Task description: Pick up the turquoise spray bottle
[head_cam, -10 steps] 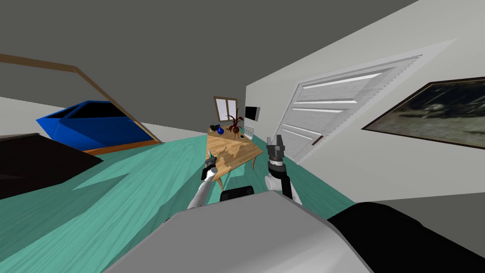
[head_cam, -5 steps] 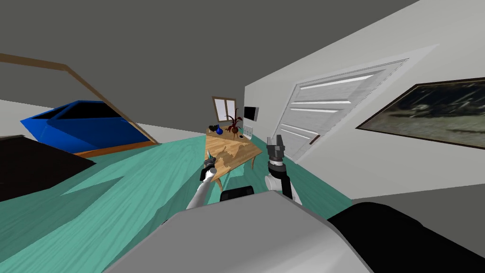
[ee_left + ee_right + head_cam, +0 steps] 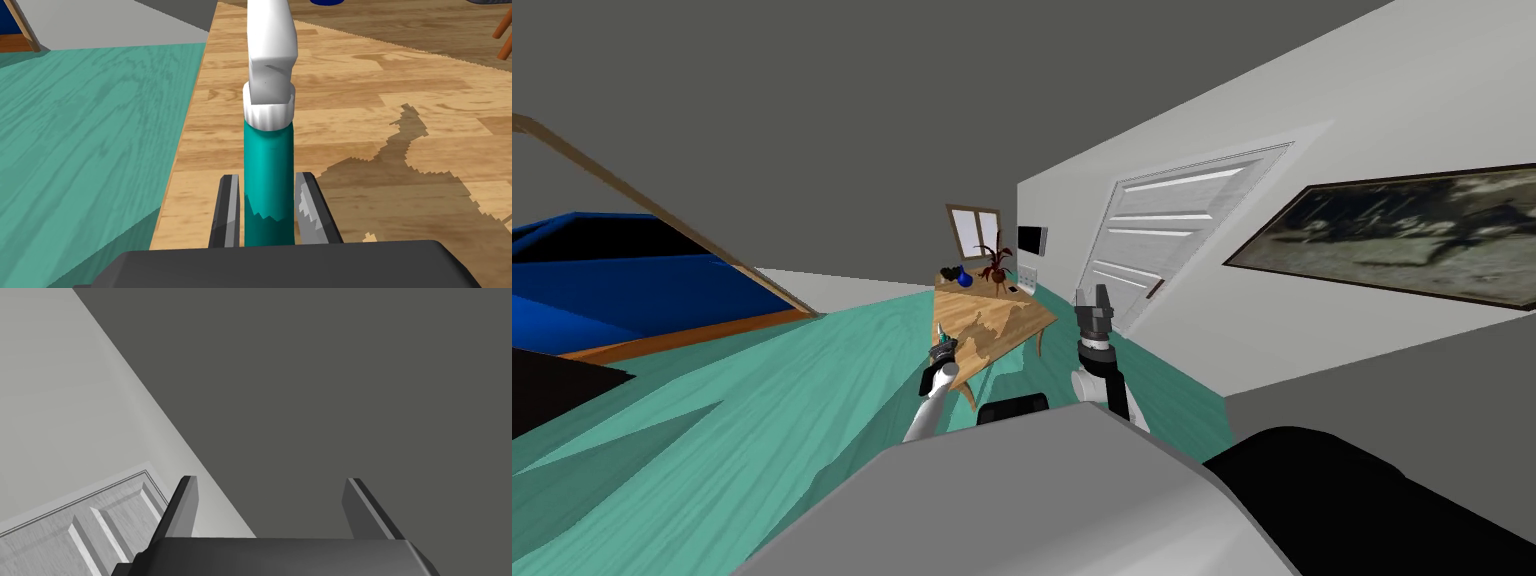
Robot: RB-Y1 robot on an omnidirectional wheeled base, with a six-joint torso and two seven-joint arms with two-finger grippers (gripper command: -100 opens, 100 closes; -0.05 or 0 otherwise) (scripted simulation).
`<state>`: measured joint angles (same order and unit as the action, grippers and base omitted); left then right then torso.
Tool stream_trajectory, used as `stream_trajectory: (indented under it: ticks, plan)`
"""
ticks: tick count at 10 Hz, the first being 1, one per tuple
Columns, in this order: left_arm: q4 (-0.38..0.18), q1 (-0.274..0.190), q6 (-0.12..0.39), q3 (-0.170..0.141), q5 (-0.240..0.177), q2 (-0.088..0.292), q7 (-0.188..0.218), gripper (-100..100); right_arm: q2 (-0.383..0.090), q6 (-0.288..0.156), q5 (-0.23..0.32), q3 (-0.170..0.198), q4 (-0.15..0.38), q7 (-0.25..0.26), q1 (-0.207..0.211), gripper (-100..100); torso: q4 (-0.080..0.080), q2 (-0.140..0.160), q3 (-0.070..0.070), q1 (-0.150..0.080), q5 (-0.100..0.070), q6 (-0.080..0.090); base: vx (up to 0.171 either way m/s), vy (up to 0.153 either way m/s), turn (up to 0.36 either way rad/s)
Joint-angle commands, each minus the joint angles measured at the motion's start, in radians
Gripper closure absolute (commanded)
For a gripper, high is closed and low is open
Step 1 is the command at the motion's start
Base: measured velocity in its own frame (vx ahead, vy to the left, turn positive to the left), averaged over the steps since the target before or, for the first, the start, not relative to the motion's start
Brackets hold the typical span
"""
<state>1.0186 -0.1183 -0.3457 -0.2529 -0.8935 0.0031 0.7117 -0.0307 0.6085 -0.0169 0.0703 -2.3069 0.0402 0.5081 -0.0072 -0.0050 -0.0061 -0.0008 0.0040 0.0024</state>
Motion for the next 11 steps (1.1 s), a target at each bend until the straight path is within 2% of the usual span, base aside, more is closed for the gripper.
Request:
stream_trajectory:
  ticks: [1, 3, 4, 5, 6, 7, 8, 9, 10, 11]
  plan:
    - [0.05, 0.05, 0.024, -0.026, -0.026, 0.019, -0.001, 100, 0.0, 0.0, 0.0, 0.0, 0.0, 0.0, 0.0, 0, 0.0, 0.0, 0.0, 0.0, 0.0, 0.0, 0.013, -0.056, -0.253]
    - [0.121, 0.125, 0.046, -0.056, -0.056, 0.039, -0.003, 100, 0.0, 0.0, 0.0, 0.0, 0.0, 0.0, 0.0, 0, -0.001, -0.001, -0.001, 0.0, 0.001, 0.001, 0.008, -0.066, -0.277]
    - [0.123, 0.125, 0.046, -0.056, -0.056, 0.039, -0.003, 100, 0.0, 0.0, 0.0, 0.0, 0.0, 0.0, 0.0, 0, -0.002, -0.002, -0.002, 0.001, 0.003, 0.001, 0.002, -0.045, -0.069]
    - [0.15, 0.161, 0.057, -0.071, -0.072, 0.049, -0.004, 100, 0.0, 0.0, 0.0, 0.0, 0.0, 0.0, 0.0, 0, -0.002, -0.003, -0.003, 0.002, 0.003, 0.0, 0.014, -0.044, -0.169]
    - [0.159, 0.161, 0.057, -0.071, -0.072, 0.049, -0.004, 100, 0.0, 0.0, 0.0, 0.0, 0.0, 0.0, 0.0, 0, -0.003, -0.003, -0.003, 0.002, 0.003, 0.001, 0.012, -0.026, -0.089]
    - [0.192, 0.198, 0.068, -0.086, -0.087, 0.059, -0.005, 100, 0.0, 0.0, 0.0, 0.0, 0.0, 0.0, 0.0, 0, -0.002, -0.004, -0.003, 0.003, 0.003, 0.001, 0.013, -0.033, -0.154]
    - [0.195, 0.198, 0.068, -0.086, -0.087, 0.059, -0.005, 100, 0.0, 0.0, 0.0, 0.0, 0.0, 0.0, 0.0, 0, -0.002, -0.004, -0.003, 0.003, 0.003, 0.001, 0.011, -0.024, -0.095]
    - [0.231, 0.234, 0.078, -0.101, -0.102, 0.068, -0.005, 100, 0.0, 0.0, 0.0, 0.0, 0.0, 0.0, 0.0, 0, -0.002, -0.004, -0.003, 0.003, 0.003, 0.001, 0.013, -0.031, -0.234]
    - [0.207, 0.213, 0.069, -0.093, -0.094, 0.065, -0.003, 100, 0.0, 0.0, 0.0, 0.0, 0.0, 0.0, 0.0, 0, -0.002, -0.004, -0.003, 0.003, 0.003, 0.002, 0.006, -0.01, -0.047]
    - [0.21, 0.215, 0.071, -0.095, -0.096, 0.066, -0.004, 0, 0.0, 0.0, 0.0, 0.0, 0.0, 0.0, 0.0, 0, -0.002, -0.004, -0.003, 0.004, 0.003, 0.001, 0.0, 0.0, 0.0]
